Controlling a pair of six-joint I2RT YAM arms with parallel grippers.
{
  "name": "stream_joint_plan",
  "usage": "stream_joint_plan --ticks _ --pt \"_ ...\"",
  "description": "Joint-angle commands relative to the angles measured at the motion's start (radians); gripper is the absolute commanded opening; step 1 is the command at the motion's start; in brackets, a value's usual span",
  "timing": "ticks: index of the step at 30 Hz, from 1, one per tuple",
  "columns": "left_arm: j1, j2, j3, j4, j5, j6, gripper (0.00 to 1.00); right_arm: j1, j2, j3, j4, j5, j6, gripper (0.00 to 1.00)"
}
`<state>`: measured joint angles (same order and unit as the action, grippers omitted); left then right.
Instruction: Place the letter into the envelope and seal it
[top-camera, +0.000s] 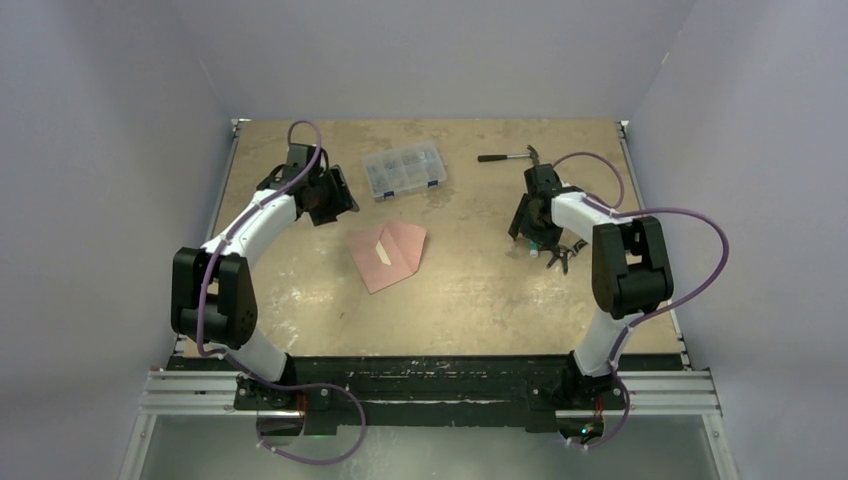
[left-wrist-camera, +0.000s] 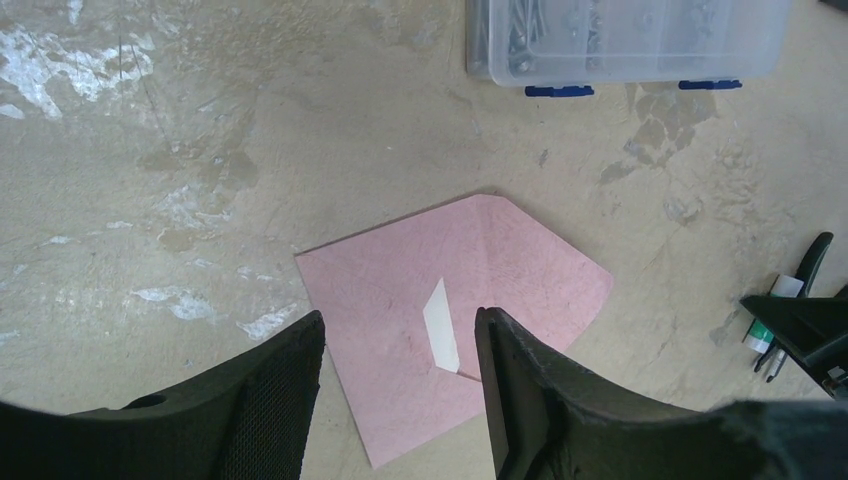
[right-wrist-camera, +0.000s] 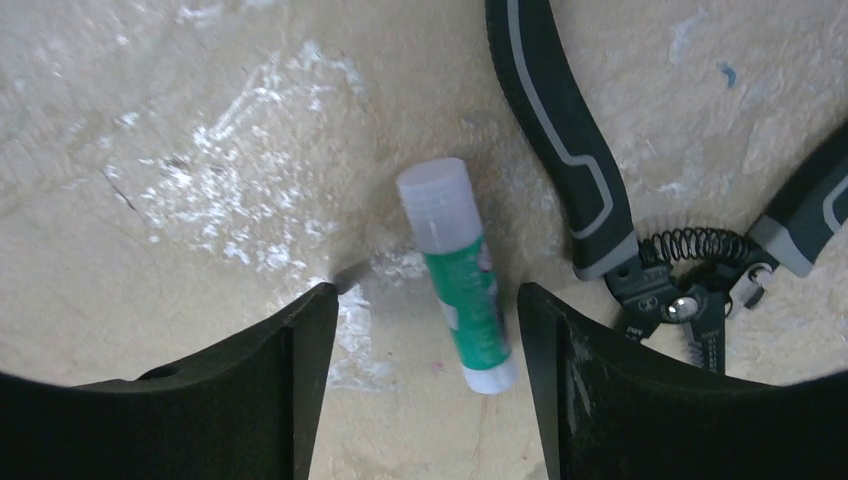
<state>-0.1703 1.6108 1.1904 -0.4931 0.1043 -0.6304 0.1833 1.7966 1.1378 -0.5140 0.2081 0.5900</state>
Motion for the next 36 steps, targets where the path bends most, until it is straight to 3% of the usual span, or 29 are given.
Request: stream_joint_plan --ticks 1,4,12,16,19,23,28,36 --pt "0.005 0.001 0.057 0.018 0.019 0.033 0.57 -0.011 0.024 0.015 0.055 -0.004 -0.029 0.68" --pt "0.005 -0.004 0.064 0.02 0.028 0.04 0.57 -0.021 0.047 0.028 0.071 0.007 -0.043 0.63" --pt "0.005 -0.02 0.056 0.092 0.166 0.055 0.57 -0.03 0.063 0.043 0.102 -0.041 -0.063 0.13" --pt "0.002 -0.034 0.028 0.206 0.312 0.038 0.62 -0.027 -0.051 0.006 0.268 -0.238 -0.046 0.11" --pt "-0.015 -0.051 0.001 0.346 0.426 -0.004 0.78 -0.016 -0.155 -0.056 0.474 -0.487 0.092 0.11" --pt "-0.092 -0.034 0.011 0.517 0.499 -0.034 0.91 0.074 -0.237 -0.088 0.705 -0.578 0.279 0.12" --pt "-0.194 0.023 0.072 0.61 0.548 -0.042 0.85 0.181 -0.258 -0.069 0.897 -0.612 0.454 0.13" --pt "-0.202 0.065 0.092 0.7 0.655 -0.149 0.73 0.21 -0.254 -0.028 0.955 -0.698 0.554 0.13"
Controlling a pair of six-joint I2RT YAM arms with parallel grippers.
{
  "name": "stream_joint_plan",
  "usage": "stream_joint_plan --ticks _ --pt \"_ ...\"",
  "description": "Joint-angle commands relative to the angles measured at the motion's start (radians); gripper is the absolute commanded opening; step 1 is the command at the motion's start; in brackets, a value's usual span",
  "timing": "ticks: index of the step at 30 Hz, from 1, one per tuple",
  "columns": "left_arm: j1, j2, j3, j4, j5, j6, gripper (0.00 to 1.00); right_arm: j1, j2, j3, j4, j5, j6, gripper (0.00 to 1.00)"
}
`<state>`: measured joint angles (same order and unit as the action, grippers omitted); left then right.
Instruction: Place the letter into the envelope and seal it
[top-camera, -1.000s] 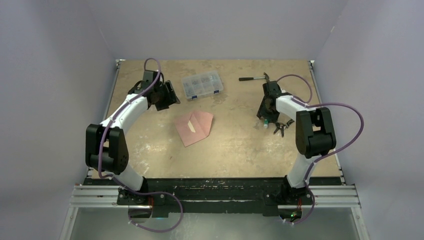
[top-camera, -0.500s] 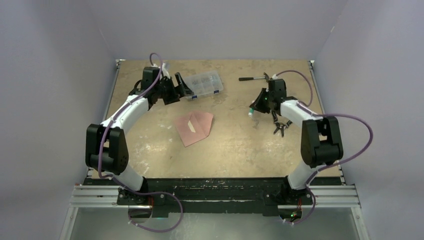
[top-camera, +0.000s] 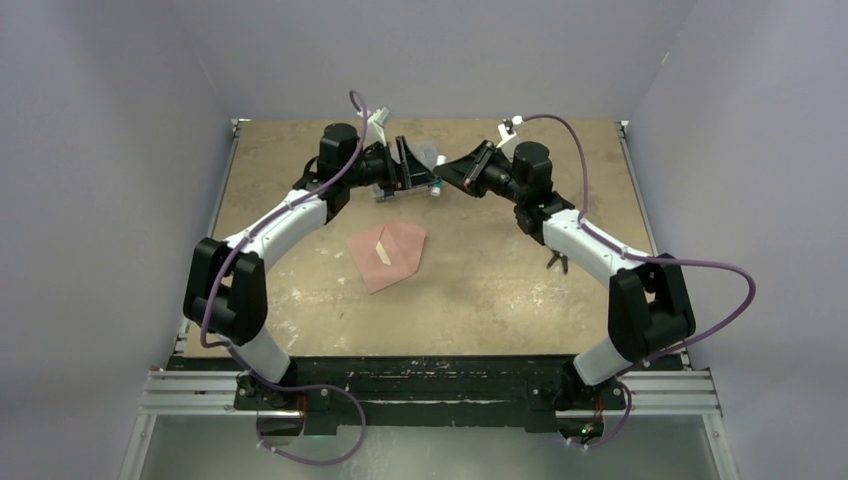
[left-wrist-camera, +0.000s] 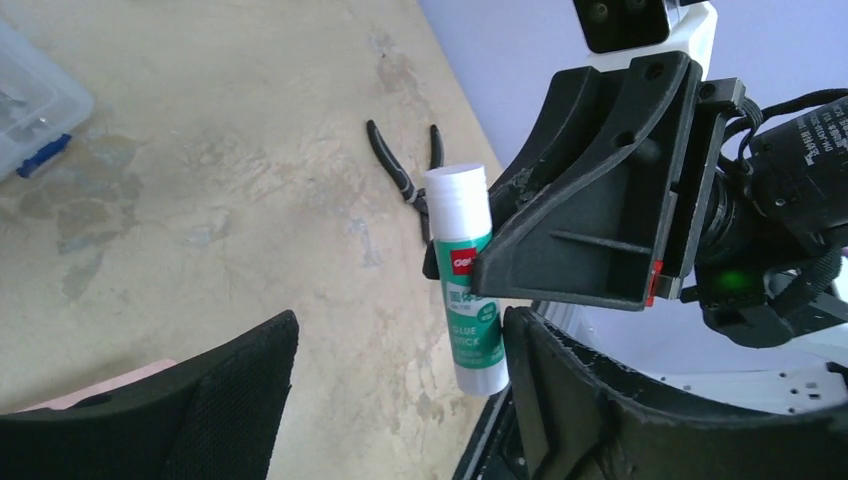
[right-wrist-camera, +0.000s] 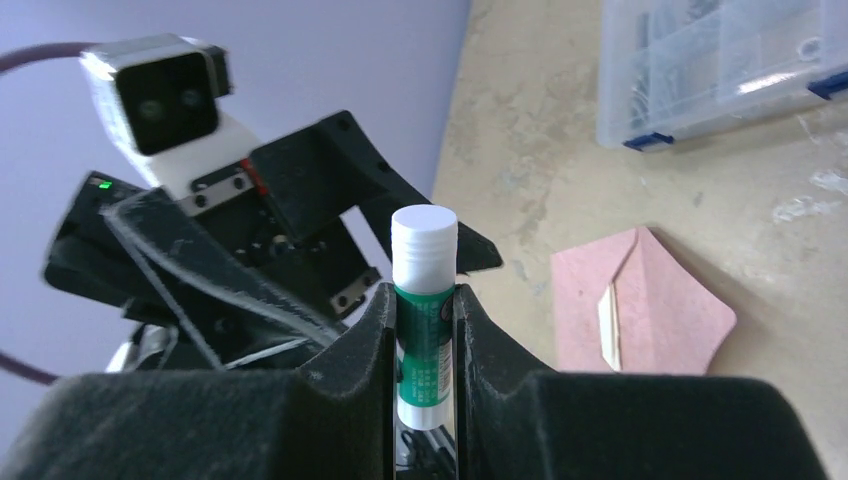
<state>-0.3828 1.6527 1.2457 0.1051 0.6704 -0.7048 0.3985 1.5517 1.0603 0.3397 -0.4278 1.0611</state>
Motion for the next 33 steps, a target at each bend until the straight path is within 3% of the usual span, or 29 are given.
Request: stream_joint_plan --ticks 1,7,10,12,14,16,17,19,23,25,30,33 --pt "0.01 0.027 0.03 0.116 0.103 -0.093 0.69 -0.004 -0.007 0.055 0.104 -0.066 0.088 0.13" --pt "-0.009 0.048 0.005 0.239 0.17 -0.204 0.55 0.009 0.008 0.073 0.103 -0.077 0.093 0.13" --pt "-0.021 0.069 0.026 0.228 0.187 -0.22 0.52 0.015 0.011 0.067 0.127 -0.076 0.106 0.13" --pt "-0.025 0.076 0.024 0.207 0.19 -0.221 0.45 0.015 0.014 0.063 0.151 -0.08 0.12 0.13" --pt "-0.027 0.072 0.013 0.199 0.19 -0.215 0.32 0.016 0.014 0.067 0.15 -0.08 0.121 0.14" --pt "-0.026 0.062 0.018 0.165 0.188 -0.165 0.09 0.016 0.011 0.074 0.118 -0.079 0.096 0.16" --pt "-0.025 0.057 0.03 0.122 0.183 -0.113 0.0 0.015 0.007 0.085 0.075 -0.081 0.073 0.18" --pt "-0.025 0.043 0.083 -0.011 0.162 0.042 0.0 0.01 -0.003 0.115 -0.029 -0.092 0.018 0.3" --pt "-0.025 0.005 0.167 -0.309 0.101 0.457 0.0 -0.004 0.01 0.286 -0.383 -0.085 -0.241 0.64" --pt "-0.025 -0.013 0.191 -0.39 0.095 0.617 0.0 -0.004 0.014 0.345 -0.508 -0.078 -0.321 0.75" --pt "-0.027 -0.056 0.201 -0.396 0.095 0.855 0.0 -0.001 0.061 0.454 -0.666 -0.062 -0.437 0.72" --pt "-0.027 -0.053 0.247 -0.441 0.084 0.967 0.0 -0.001 0.069 0.483 -0.67 -0.075 -0.437 0.69"
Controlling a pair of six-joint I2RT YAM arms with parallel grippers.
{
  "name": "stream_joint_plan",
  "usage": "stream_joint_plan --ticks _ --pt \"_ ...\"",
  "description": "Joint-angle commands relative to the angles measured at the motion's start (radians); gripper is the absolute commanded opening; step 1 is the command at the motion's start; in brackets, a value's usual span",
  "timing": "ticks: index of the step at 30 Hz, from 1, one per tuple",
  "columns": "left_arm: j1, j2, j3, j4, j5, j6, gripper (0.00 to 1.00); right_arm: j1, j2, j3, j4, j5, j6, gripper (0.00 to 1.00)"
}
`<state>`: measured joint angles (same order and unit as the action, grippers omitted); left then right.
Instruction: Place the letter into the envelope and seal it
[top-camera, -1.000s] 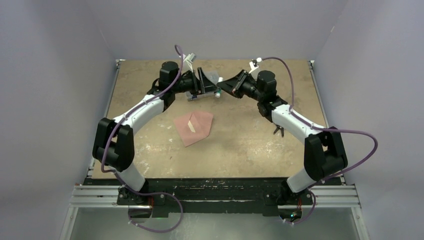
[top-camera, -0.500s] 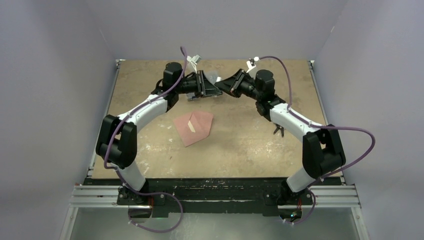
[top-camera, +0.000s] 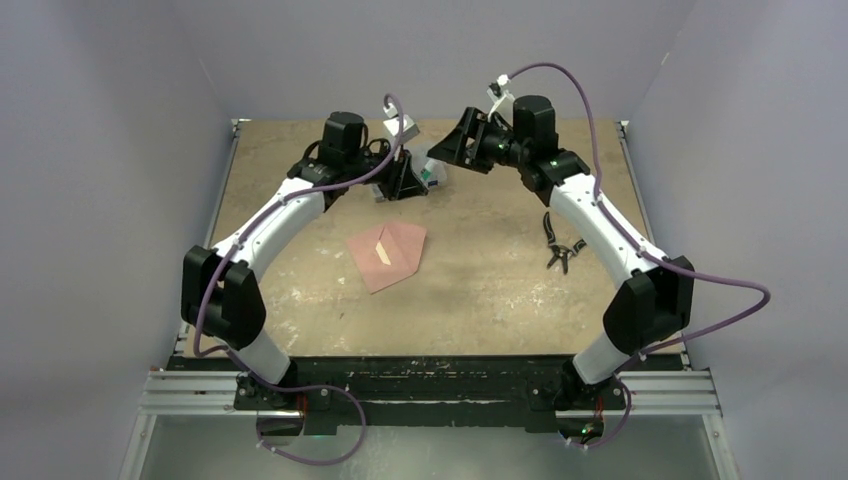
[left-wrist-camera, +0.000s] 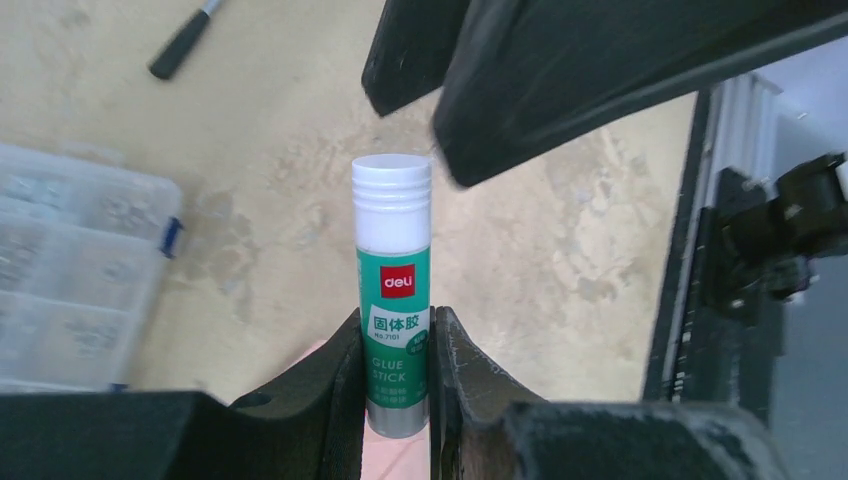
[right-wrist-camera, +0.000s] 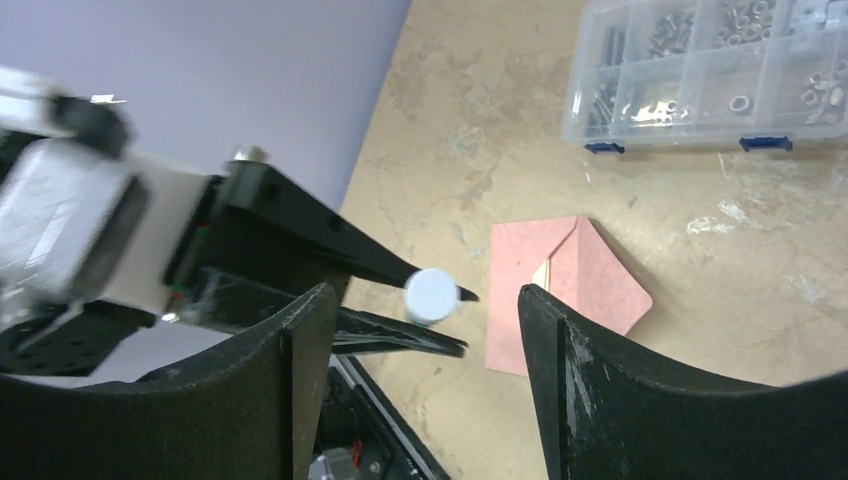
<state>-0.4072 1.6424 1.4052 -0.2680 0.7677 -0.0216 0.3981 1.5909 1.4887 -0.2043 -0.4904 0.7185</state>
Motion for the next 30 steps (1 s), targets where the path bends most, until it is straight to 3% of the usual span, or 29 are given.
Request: stream_joint_plan --ticks 1,8,19,24,30 --pt "-0.002 -0.036 0.107 -0.085 -0.018 0.307 0.0 -0.001 0.031 0.067 -0.126 -0.019 -0.093 0.69" --pt "-0.013 -0.044 0.111 -0.042 -0.013 0.366 0.0 -0.001 0.051 0.113 -0.126 -0.101 -0.105 0.66" --pt "-0.013 -0.063 0.118 -0.063 0.006 0.417 0.0 0.001 0.075 0.133 -0.1 -0.135 -0.079 0.53" --pt "-0.013 -0.067 0.11 -0.063 0.028 0.422 0.0 0.002 0.09 0.12 -0.075 -0.164 -0.057 0.38" --pt "-0.013 -0.069 0.092 -0.069 0.04 0.443 0.0 0.002 0.094 0.111 -0.061 -0.169 -0.048 0.45"
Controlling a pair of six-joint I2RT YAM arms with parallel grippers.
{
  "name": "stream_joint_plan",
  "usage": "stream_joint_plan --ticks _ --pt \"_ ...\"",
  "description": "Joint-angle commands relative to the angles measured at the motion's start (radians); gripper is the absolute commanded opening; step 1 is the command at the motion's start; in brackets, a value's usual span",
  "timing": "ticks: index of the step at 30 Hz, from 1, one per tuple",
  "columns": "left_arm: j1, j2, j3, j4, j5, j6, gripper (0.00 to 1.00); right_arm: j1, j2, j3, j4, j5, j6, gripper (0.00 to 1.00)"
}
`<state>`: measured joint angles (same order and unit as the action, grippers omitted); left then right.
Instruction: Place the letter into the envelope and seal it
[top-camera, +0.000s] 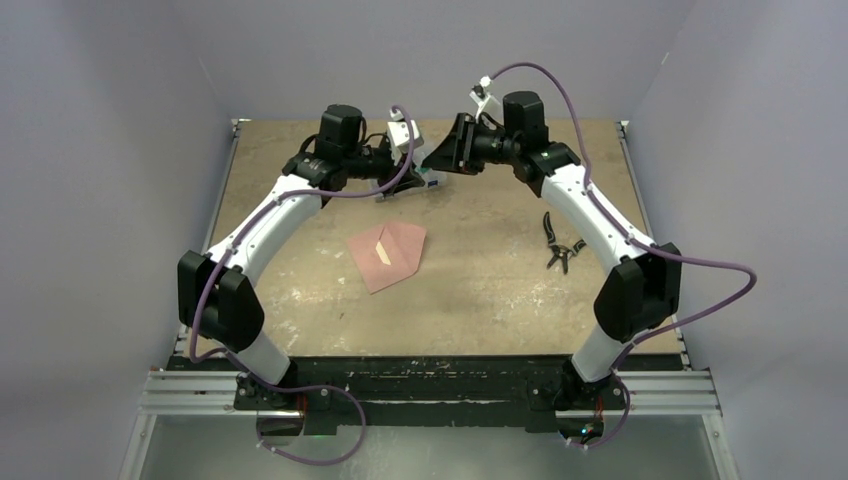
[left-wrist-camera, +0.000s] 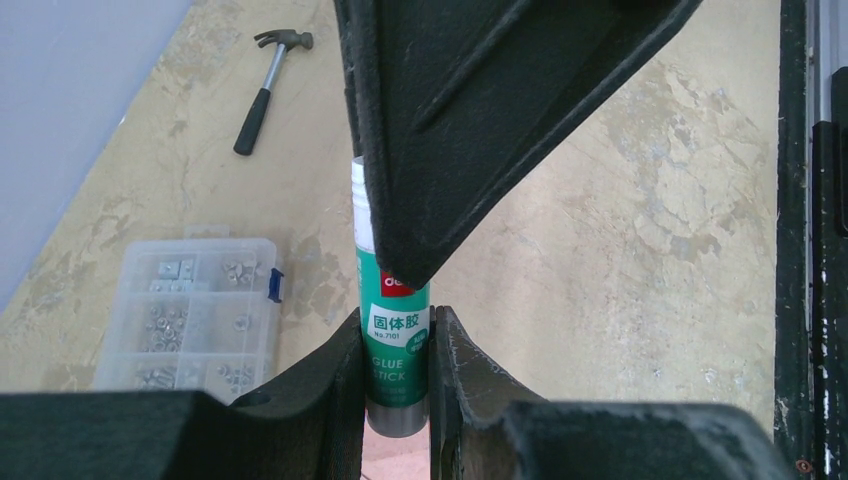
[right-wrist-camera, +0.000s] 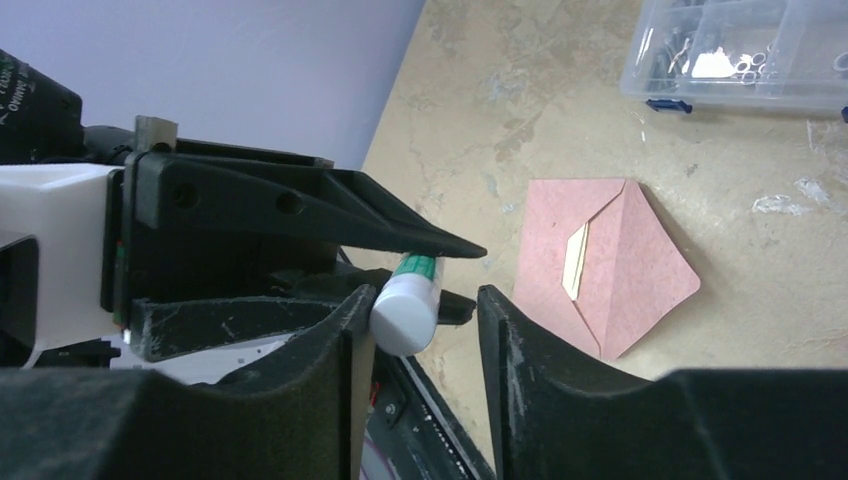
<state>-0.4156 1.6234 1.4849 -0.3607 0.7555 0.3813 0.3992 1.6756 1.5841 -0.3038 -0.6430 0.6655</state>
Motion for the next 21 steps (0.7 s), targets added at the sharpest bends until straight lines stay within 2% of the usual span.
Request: stream_joint_plan --ticks 1,3,4,13,17,21 --pt "-0.005 -0.048 0.013 0.023 0.056 0.039 0.0 0.002 0.012 0.016 0.039 -0.018 0.005 0.46" --pt "-0.005 -0.045 0.016 0.013 0.065 0.055 0.0 0.002 0.021 0.014 0.039 -0.022 0.004 0.46" --pt "-0.005 -0.045 0.018 0.009 0.064 0.057 0.0 0.003 0.024 0.014 0.04 -0.024 0.003 0.43" --pt "-0.005 -0.045 -0.005 -0.025 -0.053 0.119 0.0 0.003 0.032 0.018 0.028 -0.037 -0.007 0.0" --pt "0.003 -0.035 -0.022 -0.082 -0.126 0.153 0.0 -0.018 0.032 0.062 -0.036 -0.065 -0.107 0.0" --pt "0.04 -0.017 -0.063 -0.119 -0.071 0.127 0.0 -0.057 0.045 0.141 -0.113 -0.117 -0.242 0.0"
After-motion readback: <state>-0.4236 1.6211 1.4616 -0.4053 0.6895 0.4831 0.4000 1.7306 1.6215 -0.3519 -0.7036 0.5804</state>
